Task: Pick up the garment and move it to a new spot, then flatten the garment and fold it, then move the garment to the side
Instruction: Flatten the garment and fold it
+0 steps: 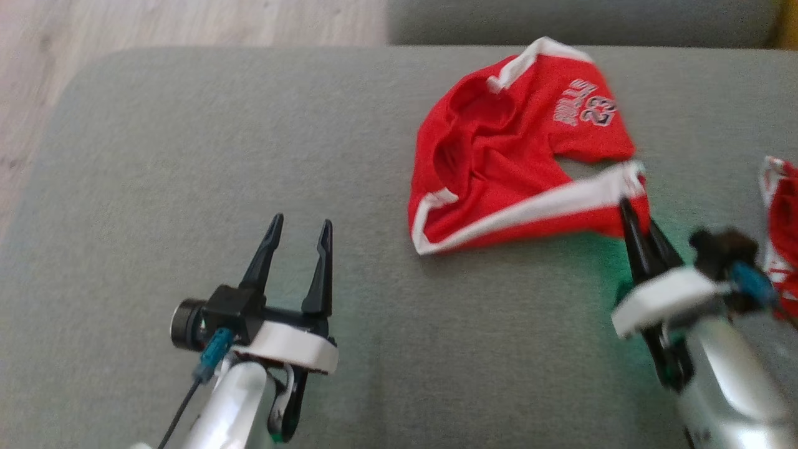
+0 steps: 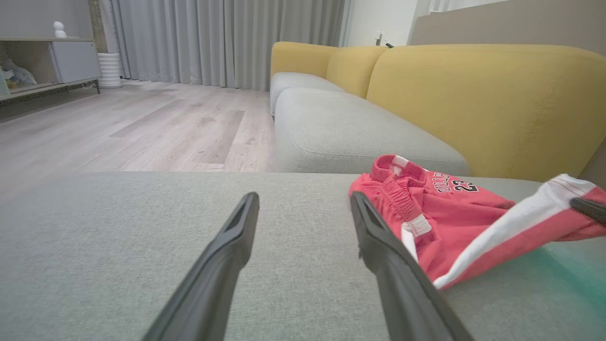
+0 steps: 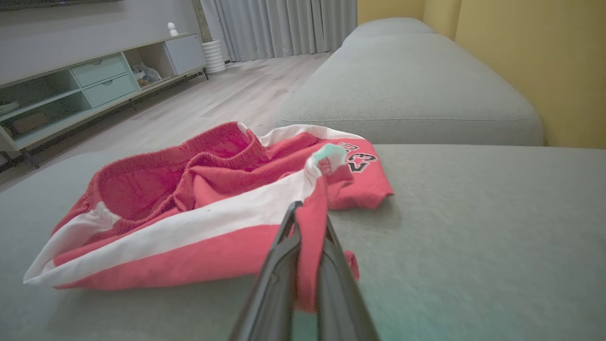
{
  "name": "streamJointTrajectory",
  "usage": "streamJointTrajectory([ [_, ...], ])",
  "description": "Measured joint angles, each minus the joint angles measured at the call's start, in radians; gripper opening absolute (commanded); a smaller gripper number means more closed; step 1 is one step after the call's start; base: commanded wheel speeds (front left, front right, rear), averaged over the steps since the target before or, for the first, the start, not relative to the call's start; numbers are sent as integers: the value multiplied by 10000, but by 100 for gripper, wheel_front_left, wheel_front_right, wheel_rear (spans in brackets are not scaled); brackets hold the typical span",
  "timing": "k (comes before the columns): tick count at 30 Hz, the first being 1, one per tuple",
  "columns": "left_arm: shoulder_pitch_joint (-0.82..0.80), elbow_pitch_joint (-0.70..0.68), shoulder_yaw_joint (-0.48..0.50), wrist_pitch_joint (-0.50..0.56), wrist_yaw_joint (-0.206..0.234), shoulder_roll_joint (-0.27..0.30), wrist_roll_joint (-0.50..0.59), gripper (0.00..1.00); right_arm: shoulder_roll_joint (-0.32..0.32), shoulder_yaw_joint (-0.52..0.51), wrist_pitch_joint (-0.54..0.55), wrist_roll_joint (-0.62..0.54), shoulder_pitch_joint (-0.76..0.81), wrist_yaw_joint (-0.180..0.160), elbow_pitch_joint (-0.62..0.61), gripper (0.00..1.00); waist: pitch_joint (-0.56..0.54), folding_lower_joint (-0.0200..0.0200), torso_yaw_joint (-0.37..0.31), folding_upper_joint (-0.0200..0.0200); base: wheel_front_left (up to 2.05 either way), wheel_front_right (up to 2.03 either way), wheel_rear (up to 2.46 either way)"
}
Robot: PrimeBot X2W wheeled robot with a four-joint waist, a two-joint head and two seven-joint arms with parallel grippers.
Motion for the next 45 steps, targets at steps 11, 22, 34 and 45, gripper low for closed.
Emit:
streamJointTrajectory([
  [11,324,-2,42,0,-6,0,36,100,617,-1964,-82,-1110,2992,0,-1645,100,-630,-1,-1046,0,0,0,0],
  [22,323,128,-17,0,-98,4,111,100,1321,-650,-75,-1549,2342,0,-3202,100,-630,1,-590,0,0,0,0],
  [34,309,138,-378,0,-75,4,-17,100,1354,328,738,-721,1302,0,-1653,100,-287,1,554,0,0,0,0],
  [45,98,65,-692,0,88,2,-360,100,1177,364,1243,36,-48,0,-196,0,192,2,1569,0,0,0,0],
])
